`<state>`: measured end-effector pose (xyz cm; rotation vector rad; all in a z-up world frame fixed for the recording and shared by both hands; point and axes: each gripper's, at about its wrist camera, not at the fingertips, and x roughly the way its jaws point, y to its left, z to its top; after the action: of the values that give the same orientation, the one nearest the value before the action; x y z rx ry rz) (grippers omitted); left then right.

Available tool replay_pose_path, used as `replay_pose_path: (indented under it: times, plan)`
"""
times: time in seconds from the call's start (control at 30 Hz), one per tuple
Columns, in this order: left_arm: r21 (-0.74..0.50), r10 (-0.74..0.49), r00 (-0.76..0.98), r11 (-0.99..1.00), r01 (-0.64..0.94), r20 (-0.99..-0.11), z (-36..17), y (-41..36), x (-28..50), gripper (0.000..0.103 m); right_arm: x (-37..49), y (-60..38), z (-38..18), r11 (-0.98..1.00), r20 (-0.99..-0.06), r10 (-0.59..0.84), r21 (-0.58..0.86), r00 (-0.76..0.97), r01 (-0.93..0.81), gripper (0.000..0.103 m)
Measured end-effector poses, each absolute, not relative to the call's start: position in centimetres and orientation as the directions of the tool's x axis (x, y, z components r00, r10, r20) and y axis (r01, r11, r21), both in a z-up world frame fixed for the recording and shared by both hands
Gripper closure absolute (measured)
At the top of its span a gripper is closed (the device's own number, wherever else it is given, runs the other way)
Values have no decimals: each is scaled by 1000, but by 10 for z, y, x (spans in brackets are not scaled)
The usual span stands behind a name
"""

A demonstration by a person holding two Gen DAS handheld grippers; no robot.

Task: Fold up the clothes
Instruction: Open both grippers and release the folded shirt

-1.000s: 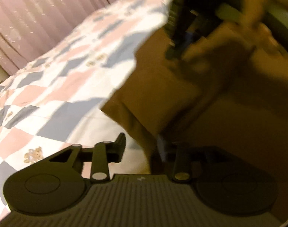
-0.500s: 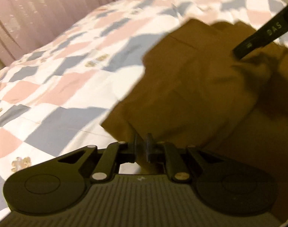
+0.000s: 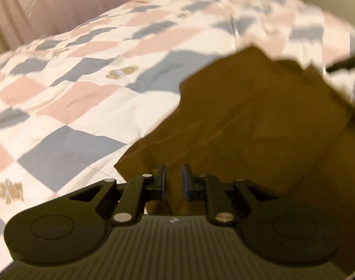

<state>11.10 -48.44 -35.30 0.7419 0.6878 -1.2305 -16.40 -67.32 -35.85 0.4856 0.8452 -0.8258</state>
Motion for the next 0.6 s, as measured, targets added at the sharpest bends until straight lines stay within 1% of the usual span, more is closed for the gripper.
replay_pose_path:
  times: [0.03,0.07,0.13,0.17,0.2,0.23,0.3,0.37,0.5,0.57,0.6]
  plan:
    - [100,-580,182,171,980,-794,-349,-483,109,90,-166,-668,-358,607,-803,-432,78,411,791,62]
    - [101,-581,168,147,984,-796,-353,-487,106,89,-164,-663,-368,618,-824,-405,73,397,783,62]
    - [127,-524,161,101,987,-836,-372,-500,98,88,-157,-665,-394,612,-887,-351,27,302,791,62]
    - [136,-468,165,94,986,-868,-386,-509,97,86,-159,-666,-392,586,-886,-351,44,303,809,62]
    - [143,-440,176,107,984,-881,-390,-512,98,86,-162,-668,-390,559,-885,-352,62,305,827,62]
    - [145,-439,184,121,982,-879,-385,-513,98,86,-166,-667,-378,526,-876,-360,94,322,845,62]
    - [123,-465,183,157,980,-866,-358,-503,96,86,-181,-652,-343,492,-842,-389,153,374,857,62]
    - [86,-470,163,181,980,-868,-333,-489,93,86,-194,-629,-314,469,-837,-390,177,383,865,58]
    - [79,-400,158,208,975,-903,-299,-455,76,85,-220,-579,-278,406,-855,-358,219,375,887,55]
    - [72,-366,151,222,972,-918,-284,-436,62,83,-231,-550,-262,369,-865,-340,239,370,898,48]
    - [64,-353,144,228,971,-925,-275,-426,55,81,-235,-538,-256,363,-866,-334,246,372,899,47]
